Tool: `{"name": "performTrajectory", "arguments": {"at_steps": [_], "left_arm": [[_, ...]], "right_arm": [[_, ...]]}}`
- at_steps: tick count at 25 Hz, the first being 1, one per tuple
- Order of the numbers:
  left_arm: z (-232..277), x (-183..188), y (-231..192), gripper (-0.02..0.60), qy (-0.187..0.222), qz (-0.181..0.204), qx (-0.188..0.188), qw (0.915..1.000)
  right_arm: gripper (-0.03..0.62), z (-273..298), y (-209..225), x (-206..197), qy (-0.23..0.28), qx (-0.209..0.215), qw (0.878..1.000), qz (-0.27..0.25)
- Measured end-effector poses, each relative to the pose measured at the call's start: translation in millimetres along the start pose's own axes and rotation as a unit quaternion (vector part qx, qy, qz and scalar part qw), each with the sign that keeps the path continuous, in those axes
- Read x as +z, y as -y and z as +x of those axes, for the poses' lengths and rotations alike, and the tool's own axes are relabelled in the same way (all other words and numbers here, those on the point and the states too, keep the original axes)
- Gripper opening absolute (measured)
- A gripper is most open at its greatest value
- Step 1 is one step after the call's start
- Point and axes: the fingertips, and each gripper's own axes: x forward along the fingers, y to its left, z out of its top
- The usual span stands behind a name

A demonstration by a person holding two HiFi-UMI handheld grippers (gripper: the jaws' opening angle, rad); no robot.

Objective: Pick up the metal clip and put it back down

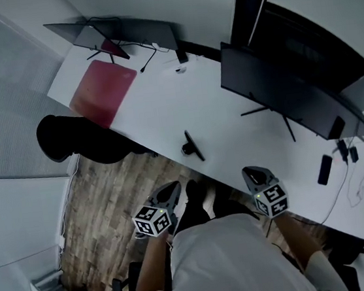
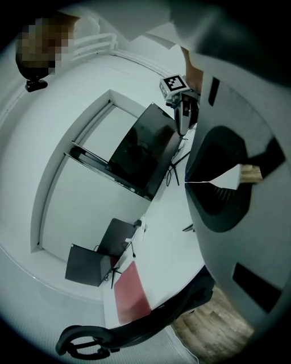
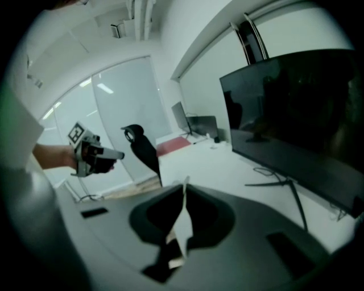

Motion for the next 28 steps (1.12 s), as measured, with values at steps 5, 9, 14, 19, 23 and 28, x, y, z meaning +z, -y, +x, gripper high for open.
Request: {"name": "performTrajectory", "arguments": {"at_steps": [5, 9, 14, 19, 23, 28], "left_arm": [[16, 5, -19, 0.035, -0.014, -0.012, -0.019, 0.9996], [32, 7, -39, 0.035, -0.027, -0.037, -0.042, 0.9981], [56, 2, -67, 0.056, -0.061, -0.072, -0.067, 0.9933], [83, -19, -92, 0.092, -0.105, -0.105, -0.082, 0.9855], [105, -41, -108, 0.114, -0.132, -0.154, -0.085, 0.9756], [130, -67, -129, 0.143, -0.162, -0.208, -0.081, 0.9612]], "right_arm": [[0.035, 8, 1, -3, -0.006, -0.021, 1.000, 0.014], [0.035, 16, -1, -2, -0.009, -0.045, 0.998, 0.031], [0.035, 28, -5, 0, -0.018, -0.071, 0.996, 0.047], [0.035, 44, -6, -2, -0.030, -0.092, 0.993, 0.065], [0.035, 55, -10, -5, -0.037, -0.102, 0.991, 0.072], [0.035, 66, -18, -14, -0.049, -0.114, 0.988, 0.090]]}}
